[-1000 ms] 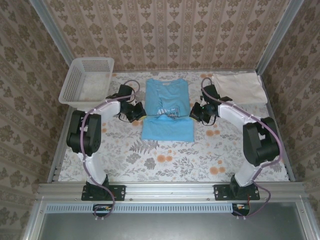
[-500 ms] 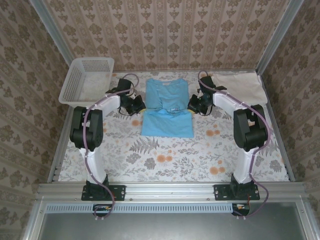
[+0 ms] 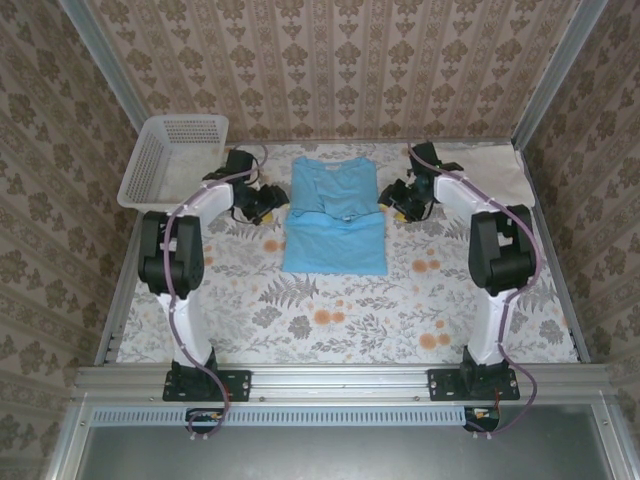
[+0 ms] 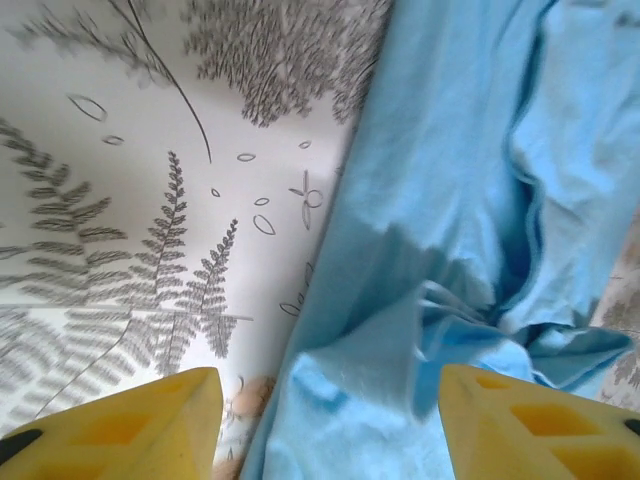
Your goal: Fold and stack the t-shirts
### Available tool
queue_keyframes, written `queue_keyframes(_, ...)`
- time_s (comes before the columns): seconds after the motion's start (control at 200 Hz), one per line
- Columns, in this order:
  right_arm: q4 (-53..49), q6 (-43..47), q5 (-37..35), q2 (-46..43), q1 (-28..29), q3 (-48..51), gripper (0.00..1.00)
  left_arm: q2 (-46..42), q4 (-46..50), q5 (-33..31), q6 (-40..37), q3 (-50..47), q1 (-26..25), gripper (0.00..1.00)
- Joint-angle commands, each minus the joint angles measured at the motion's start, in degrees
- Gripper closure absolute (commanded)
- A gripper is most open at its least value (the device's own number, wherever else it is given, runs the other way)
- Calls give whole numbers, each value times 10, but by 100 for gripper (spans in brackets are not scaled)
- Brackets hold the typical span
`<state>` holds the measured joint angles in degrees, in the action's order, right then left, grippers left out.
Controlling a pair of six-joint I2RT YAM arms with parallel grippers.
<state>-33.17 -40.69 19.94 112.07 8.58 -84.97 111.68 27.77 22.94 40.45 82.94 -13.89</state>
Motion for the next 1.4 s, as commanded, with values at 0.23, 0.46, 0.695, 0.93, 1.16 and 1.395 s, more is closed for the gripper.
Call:
queue_keyframes(0.23,249,-75,55,-210,73,306,75,-127,-19,-57,-51,-90,-154,62)
queue_keyframes(0.46,285,-73,24,-179,149,325,79,-65,-20,-84,-72,-114,-208,70)
queue_keyframes(0.695,315,-84,3,-131,182,376,79,-45,-48,-125,-86,-195,-220,72)
queue_keyframes(0.93,313,-83,0,-111,200,434,80,-71,-96,-111,-58,-308,-252,73)
queue_keyframes(1.16,298,-95,-40,-184,260,519,80,-157,-113,-155,8,-432,-323,73)
queue_keyframes(1.395,234,-113,-72,-317,263,600,75,-284,-73,-208,80,-527,-370,70)
